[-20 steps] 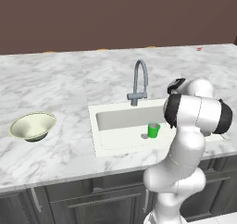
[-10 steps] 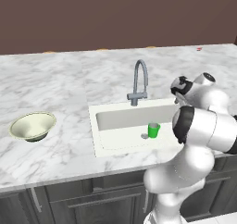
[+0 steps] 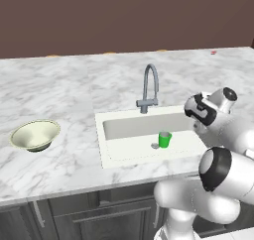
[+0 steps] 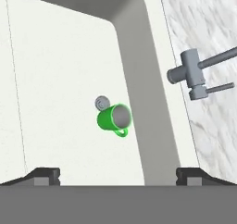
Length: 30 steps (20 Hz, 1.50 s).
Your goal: Pick the mug and place it in the sink. Pick the bowl and place it in the open cabinet and then close the cabinet.
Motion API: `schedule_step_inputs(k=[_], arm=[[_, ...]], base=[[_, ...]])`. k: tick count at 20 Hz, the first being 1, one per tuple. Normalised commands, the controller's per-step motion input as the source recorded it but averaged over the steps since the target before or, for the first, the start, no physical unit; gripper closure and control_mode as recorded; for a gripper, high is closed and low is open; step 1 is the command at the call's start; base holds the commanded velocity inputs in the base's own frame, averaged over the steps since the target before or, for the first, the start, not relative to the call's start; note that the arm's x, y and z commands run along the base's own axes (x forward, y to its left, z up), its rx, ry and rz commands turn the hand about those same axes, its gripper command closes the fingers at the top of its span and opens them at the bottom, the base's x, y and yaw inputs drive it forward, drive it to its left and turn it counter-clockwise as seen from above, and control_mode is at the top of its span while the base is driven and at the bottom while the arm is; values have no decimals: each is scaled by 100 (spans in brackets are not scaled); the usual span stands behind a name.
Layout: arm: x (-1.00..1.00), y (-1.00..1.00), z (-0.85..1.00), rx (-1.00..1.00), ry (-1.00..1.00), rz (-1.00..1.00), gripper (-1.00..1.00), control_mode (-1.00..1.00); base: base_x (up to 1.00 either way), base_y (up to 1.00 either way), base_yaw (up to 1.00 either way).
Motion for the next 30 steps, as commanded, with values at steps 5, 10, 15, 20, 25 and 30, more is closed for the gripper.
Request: schedule_step_inputs(k=[5,10,15,20,25,30], arm=[[-15,34,31,0,-2,-27,-100,-100],[-18,7,24,9,2,-10,-100,-100],[-6,1,18,8,0,0,-100,-100],[-1,0,28,11,4,2,-100,-100],[0,9,17,7,4,-6,-100,-100],[-10,28,8,7,5,-20,-100,-100]], base=[[0,0,0],[0,0,0],[0,0,0],[0,0,0],[0,0,0],[0,0,0]])
